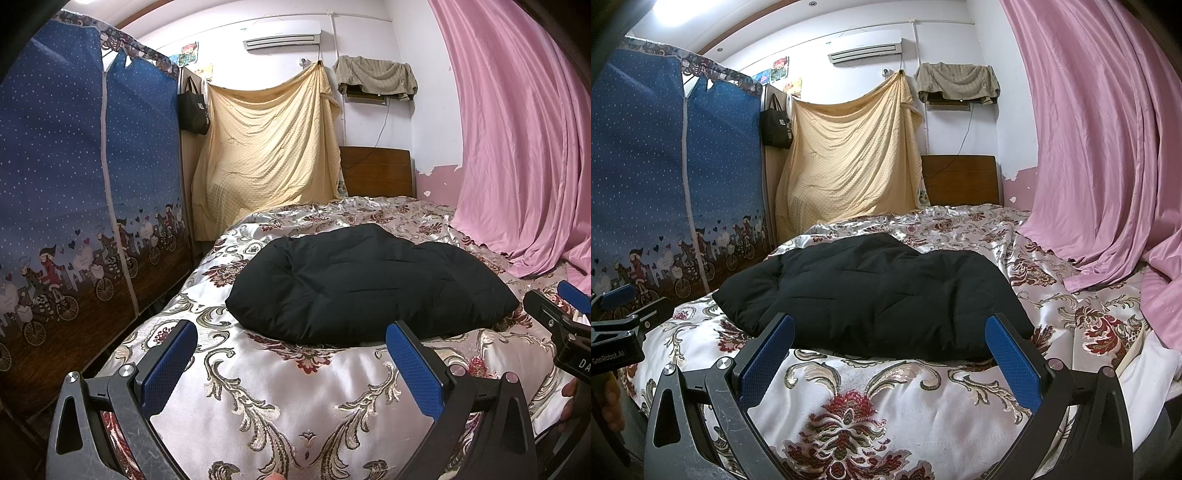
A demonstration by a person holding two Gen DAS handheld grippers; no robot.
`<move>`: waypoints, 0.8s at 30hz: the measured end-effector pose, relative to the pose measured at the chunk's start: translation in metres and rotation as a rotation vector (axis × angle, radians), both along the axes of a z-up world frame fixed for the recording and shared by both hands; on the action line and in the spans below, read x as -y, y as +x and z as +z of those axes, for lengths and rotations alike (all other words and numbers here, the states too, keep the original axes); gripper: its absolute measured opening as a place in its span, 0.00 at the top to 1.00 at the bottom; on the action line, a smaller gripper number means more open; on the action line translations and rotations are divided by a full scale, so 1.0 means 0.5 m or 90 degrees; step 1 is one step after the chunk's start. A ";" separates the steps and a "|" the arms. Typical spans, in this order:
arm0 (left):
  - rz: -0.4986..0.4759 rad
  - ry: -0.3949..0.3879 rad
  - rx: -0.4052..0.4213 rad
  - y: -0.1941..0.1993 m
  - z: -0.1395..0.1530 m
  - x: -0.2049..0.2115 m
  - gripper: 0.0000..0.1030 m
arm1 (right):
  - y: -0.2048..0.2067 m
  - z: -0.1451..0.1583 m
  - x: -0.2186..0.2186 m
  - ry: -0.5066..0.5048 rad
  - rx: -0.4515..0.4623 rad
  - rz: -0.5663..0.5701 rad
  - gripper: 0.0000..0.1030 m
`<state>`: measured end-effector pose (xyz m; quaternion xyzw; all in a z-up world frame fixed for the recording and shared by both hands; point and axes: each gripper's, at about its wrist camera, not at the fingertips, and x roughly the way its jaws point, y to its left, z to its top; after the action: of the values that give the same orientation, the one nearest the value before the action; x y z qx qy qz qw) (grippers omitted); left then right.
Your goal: Fold large clothes
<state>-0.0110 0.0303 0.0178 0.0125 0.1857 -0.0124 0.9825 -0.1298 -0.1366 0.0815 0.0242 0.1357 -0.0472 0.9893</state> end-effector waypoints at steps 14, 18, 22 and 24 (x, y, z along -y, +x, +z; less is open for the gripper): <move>0.000 0.000 0.000 -0.001 0.000 -0.001 0.00 | 0.000 0.001 -0.001 -0.001 0.000 0.000 0.01; -0.002 -0.004 -0.001 -0.003 -0.001 -0.002 0.00 | 0.000 0.001 -0.001 -0.002 0.000 0.000 0.01; 0.010 -0.002 -0.003 -0.004 -0.004 -0.008 0.00 | 0.001 0.002 -0.001 -0.001 -0.001 0.000 0.01; 0.020 -0.005 -0.002 -0.005 -0.007 -0.014 0.00 | 0.001 0.002 -0.001 -0.001 0.000 0.000 0.01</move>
<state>-0.0133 0.0371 0.0142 0.0061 0.1877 0.0020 0.9822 -0.1295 -0.1360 0.0826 0.0237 0.1361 -0.0474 0.9893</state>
